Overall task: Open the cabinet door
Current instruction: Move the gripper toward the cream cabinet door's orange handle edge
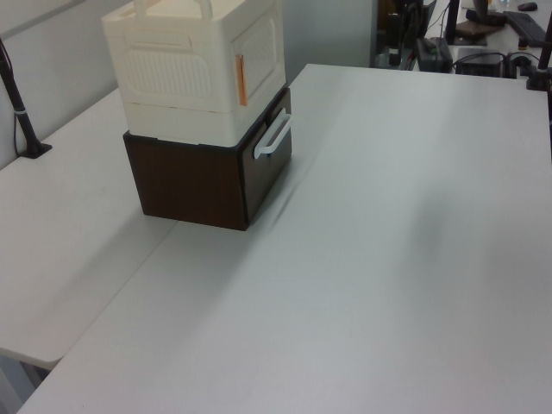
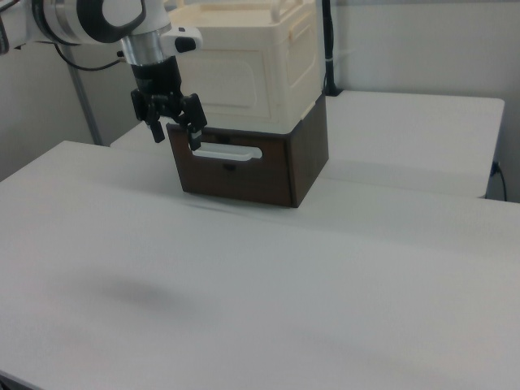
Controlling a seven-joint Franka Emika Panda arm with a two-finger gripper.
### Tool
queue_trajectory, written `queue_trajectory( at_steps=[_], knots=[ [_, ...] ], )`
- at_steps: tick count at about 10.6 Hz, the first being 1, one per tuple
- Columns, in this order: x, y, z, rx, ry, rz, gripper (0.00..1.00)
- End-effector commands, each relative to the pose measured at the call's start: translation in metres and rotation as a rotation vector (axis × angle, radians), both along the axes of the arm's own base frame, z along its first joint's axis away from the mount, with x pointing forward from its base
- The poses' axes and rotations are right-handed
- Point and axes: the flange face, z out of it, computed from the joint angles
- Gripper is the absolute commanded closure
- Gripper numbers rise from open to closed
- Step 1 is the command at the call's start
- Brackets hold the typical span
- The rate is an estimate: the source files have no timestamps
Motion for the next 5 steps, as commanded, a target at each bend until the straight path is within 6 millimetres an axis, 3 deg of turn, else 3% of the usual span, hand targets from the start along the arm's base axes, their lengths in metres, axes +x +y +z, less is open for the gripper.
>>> queue_trajectory(
  at_steps=[1,5],
  knots=[
    [0.025,0.034,0.001,0.014,-0.170,0.056,0.00],
    [0.061,0.093,0.017,0.027,-0.480,0.152,0.00]
  ],
)
